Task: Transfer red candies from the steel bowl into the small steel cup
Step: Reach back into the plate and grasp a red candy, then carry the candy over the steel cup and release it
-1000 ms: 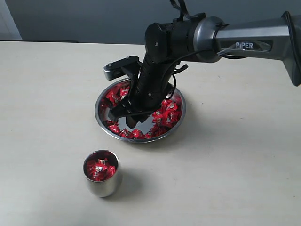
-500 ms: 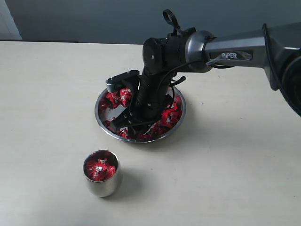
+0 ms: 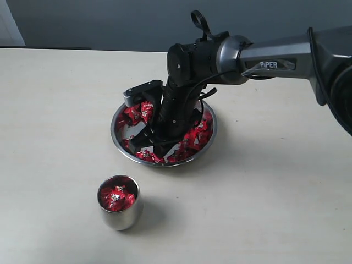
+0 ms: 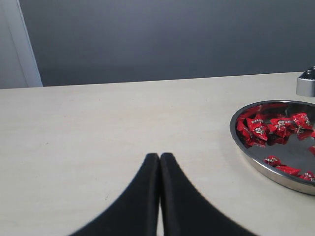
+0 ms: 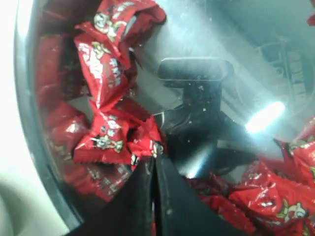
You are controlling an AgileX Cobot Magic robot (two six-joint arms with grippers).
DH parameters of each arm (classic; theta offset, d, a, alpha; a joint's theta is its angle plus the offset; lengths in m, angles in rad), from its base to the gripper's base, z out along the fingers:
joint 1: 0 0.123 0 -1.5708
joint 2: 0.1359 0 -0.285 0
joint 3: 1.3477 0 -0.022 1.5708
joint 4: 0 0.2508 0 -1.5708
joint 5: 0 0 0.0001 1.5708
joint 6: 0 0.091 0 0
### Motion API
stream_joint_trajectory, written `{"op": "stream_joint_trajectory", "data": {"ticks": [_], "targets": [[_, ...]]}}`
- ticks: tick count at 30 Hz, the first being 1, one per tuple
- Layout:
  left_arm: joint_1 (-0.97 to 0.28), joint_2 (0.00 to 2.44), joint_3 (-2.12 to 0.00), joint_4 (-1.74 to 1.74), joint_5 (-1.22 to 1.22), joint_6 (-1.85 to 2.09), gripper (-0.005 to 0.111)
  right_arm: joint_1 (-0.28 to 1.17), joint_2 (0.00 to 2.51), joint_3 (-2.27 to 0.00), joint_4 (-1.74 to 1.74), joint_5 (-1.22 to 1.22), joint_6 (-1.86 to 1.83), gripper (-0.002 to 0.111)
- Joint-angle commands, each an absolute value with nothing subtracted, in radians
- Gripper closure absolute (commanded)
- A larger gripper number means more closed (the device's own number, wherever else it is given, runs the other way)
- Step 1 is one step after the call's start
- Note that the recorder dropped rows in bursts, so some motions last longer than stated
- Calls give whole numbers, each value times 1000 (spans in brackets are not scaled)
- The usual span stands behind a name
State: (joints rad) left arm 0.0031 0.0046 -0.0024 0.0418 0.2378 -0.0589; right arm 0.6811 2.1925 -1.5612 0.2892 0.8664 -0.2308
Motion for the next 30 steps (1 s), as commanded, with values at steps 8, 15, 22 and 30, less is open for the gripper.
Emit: {"op": "stream_joint_trajectory", "data": {"ticks": [8,15,22,30], "targets": [[7,0,0,43,232,-61,106,677,2087,-1559,275,856,-232,109],[7,0,0,43,232,-61,106,677,1979,-1559,272,881,-233,109],[7,0,0,43,232,-61,106,707,1896,-1559,315,1003,-292,109],[7,0,0,43,232,-61,106,847,1882,-1559,381,1066,-392,109]]}}
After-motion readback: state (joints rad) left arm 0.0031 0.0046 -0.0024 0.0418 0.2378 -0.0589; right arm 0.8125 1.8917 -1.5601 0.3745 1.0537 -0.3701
